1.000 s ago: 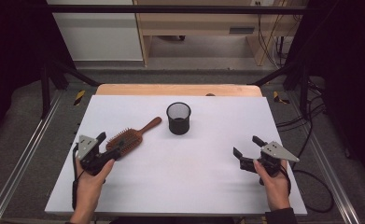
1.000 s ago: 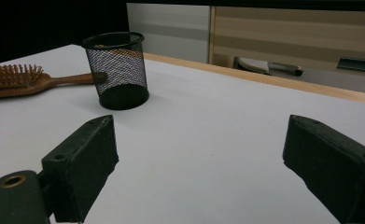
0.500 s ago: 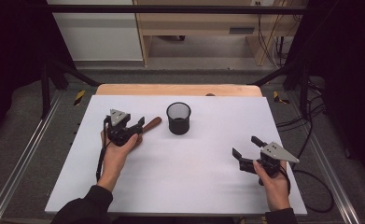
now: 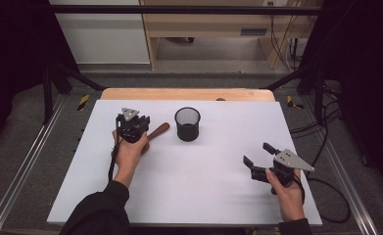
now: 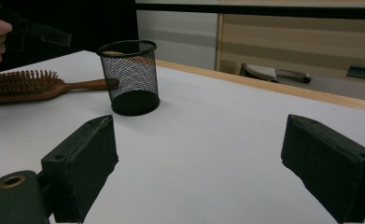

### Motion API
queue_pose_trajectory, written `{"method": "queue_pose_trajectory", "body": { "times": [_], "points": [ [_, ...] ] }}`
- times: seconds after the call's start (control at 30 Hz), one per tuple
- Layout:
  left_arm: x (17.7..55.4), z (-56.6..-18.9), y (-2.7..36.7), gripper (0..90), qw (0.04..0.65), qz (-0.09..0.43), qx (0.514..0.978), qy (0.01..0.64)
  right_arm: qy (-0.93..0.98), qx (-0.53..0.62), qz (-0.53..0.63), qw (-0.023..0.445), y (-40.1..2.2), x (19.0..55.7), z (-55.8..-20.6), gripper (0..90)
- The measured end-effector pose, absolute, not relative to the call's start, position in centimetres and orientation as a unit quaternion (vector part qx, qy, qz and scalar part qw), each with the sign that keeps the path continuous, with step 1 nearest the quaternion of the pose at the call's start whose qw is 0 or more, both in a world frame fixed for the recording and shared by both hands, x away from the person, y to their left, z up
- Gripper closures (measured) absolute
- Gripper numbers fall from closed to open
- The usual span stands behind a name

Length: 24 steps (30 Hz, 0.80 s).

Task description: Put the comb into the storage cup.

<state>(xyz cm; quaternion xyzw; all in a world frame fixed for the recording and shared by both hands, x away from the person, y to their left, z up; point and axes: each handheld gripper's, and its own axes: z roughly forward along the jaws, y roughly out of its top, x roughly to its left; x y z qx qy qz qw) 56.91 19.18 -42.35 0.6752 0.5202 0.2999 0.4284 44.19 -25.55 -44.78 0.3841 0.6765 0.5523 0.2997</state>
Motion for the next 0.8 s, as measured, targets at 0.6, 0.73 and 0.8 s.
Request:
{"method": "queue_pose_trajectory", "body": {
  "times": [0.6, 0.73, 0.8],
  "points": [
    [57.5, -42.9, 19.0, 90.0, 0.408, 0.275, 0.686, 0.536, 0.677, 0.383, 0.551, 0.302, -25.6, 44.1, -44.8, 10.5],
    [57.9, -43.3, 18.8, 90.0, 0.39, 0.272, 0.697, 0.536, 0.677, 0.385, 0.55, 0.302, -25.6, 44.2, -44.8, 10.5],
    [58.1, -43.5, 18.7, 90.0, 0.382, 0.264, 0.702, 0.539, 0.677, 0.385, 0.55, 0.302, -25.6, 44.2, -44.8, 10.4]
  ]
}}
